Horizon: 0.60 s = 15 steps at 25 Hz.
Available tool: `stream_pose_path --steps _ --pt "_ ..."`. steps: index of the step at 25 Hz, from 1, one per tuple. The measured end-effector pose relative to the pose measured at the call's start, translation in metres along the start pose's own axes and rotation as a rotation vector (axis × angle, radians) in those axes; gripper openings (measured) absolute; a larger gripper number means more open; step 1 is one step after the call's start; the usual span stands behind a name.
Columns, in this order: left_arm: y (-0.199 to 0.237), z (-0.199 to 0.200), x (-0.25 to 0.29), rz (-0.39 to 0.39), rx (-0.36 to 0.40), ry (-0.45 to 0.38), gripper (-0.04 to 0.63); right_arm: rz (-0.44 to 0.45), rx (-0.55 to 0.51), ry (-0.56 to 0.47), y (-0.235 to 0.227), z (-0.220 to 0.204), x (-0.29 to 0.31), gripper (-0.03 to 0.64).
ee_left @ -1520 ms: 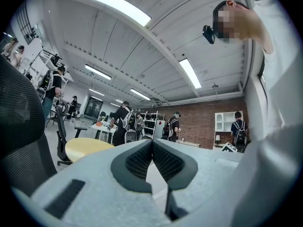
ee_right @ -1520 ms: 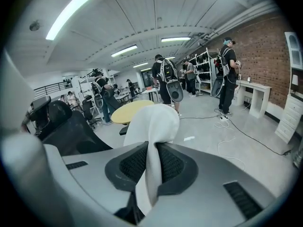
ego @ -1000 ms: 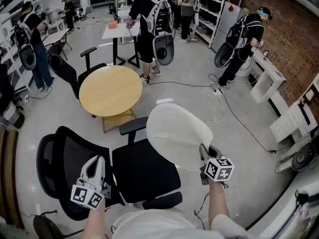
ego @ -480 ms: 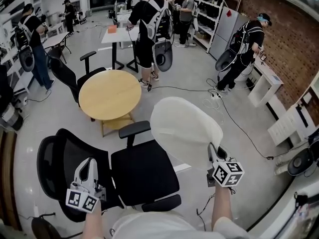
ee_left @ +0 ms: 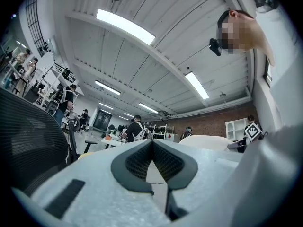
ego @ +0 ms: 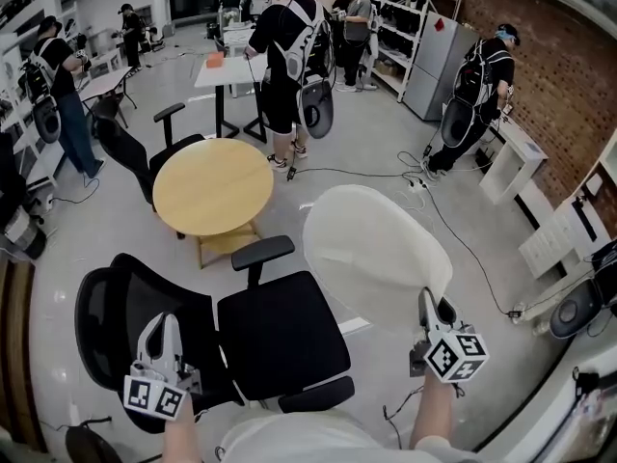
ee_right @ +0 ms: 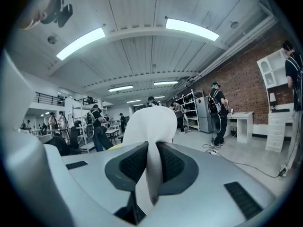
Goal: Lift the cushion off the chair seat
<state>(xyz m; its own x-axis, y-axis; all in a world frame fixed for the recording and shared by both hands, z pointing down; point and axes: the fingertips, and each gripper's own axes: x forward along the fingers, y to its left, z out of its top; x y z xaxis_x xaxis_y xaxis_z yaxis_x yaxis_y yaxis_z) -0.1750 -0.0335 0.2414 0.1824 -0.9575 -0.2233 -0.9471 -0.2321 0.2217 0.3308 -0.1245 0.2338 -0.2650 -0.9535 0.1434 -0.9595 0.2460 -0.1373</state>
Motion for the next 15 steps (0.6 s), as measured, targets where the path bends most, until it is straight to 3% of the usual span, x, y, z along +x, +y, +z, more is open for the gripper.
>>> stream_pose_path --steps 4,15 --pt "0.008 0.007 -0.005 0.024 -0.005 -0.016 0.017 0.016 0.056 -0.012 0.005 0.003 -0.004 0.054" --pt "0.018 0.006 -0.013 0.019 -0.019 -0.015 0.016 0.053 0.016 -0.019 0.04 0.007 0.001 0.054"
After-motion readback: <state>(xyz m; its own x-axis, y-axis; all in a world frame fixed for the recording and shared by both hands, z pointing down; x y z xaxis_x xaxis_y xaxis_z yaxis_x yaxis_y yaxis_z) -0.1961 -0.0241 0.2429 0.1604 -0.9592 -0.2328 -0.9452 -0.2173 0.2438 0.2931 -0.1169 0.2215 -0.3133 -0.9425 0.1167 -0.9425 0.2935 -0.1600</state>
